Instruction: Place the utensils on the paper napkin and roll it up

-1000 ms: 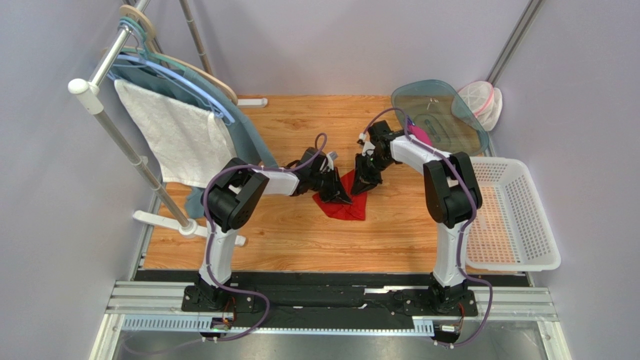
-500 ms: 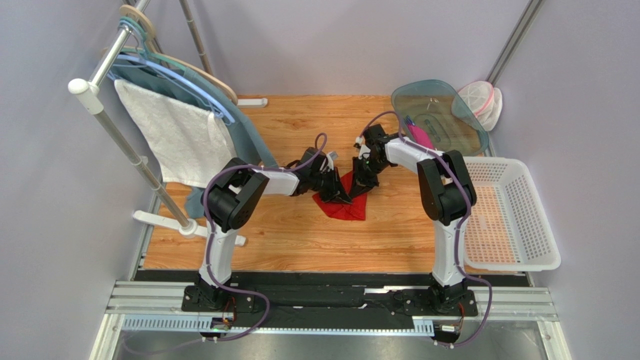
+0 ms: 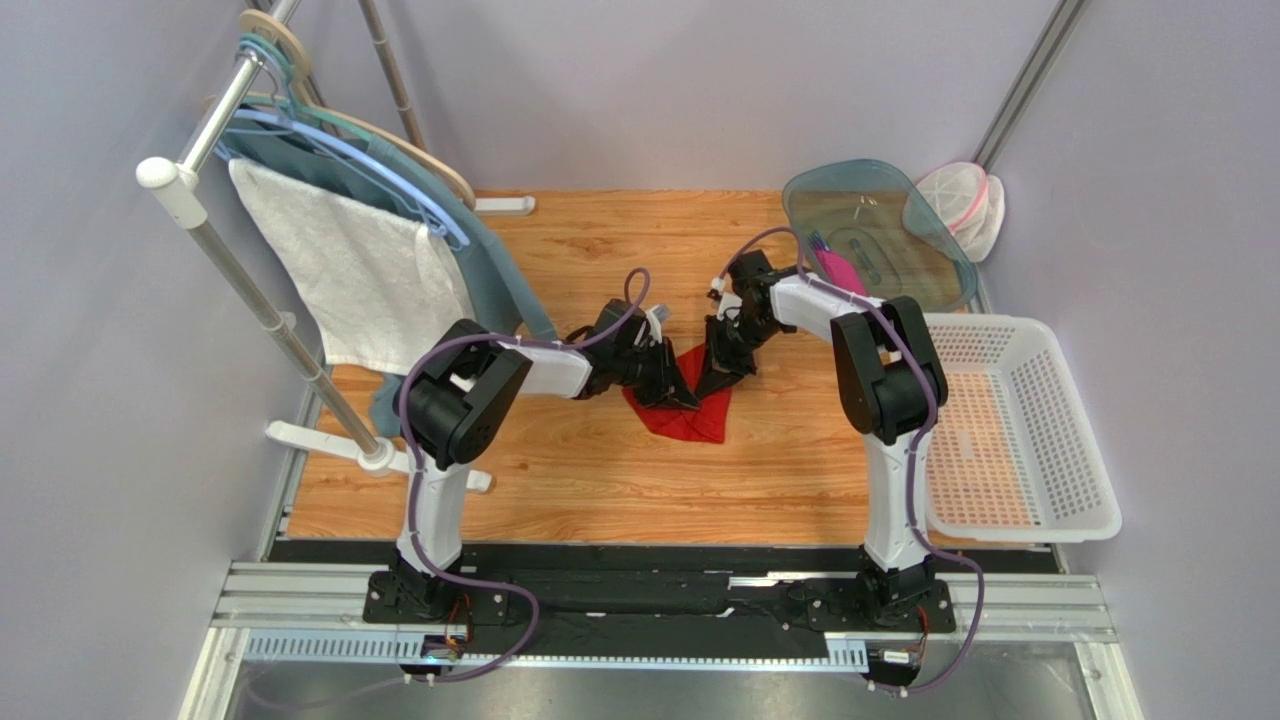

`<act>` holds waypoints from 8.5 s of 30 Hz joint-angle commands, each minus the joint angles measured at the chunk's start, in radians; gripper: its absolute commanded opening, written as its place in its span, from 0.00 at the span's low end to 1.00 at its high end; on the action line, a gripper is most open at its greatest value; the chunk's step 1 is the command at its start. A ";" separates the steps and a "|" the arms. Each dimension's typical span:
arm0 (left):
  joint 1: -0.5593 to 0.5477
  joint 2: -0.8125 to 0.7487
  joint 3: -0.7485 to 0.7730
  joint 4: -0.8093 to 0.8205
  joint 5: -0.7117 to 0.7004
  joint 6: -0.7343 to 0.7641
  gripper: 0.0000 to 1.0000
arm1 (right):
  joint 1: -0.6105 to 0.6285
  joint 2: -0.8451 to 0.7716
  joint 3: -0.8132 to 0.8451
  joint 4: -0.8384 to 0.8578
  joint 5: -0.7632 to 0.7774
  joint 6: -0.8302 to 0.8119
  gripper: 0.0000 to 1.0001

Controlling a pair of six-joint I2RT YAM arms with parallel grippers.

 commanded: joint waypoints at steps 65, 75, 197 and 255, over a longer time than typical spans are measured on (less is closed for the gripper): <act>0.125 -0.193 0.085 -0.518 -0.226 0.497 0.74 | -0.030 0.093 -0.005 0.008 0.155 -0.108 0.02; 0.125 -0.066 0.041 -0.374 -0.039 0.387 0.65 | -0.022 0.095 -0.002 0.006 0.168 -0.108 0.02; 0.115 -0.048 0.070 -0.127 0.384 0.197 0.61 | -0.016 0.110 0.009 0.022 0.204 -0.089 0.01; 0.024 -0.098 0.004 -0.157 0.050 0.054 0.71 | -0.014 0.102 -0.025 0.054 0.204 -0.082 0.01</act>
